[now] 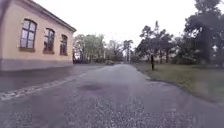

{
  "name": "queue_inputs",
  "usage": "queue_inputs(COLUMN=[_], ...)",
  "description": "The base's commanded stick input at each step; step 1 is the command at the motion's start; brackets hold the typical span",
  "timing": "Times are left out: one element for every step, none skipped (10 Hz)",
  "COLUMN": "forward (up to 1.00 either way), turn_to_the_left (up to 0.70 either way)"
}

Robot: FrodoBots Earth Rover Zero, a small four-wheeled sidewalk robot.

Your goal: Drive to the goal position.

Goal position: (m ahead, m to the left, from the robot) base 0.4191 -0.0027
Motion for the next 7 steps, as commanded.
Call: queue_inputs(forward=[1.00,1.00,1.00,1.00,1.00,1.00,1.00], turn_to_the_left=[0.00,0.00,0.00,0.00,0.00,0.00,0.00])
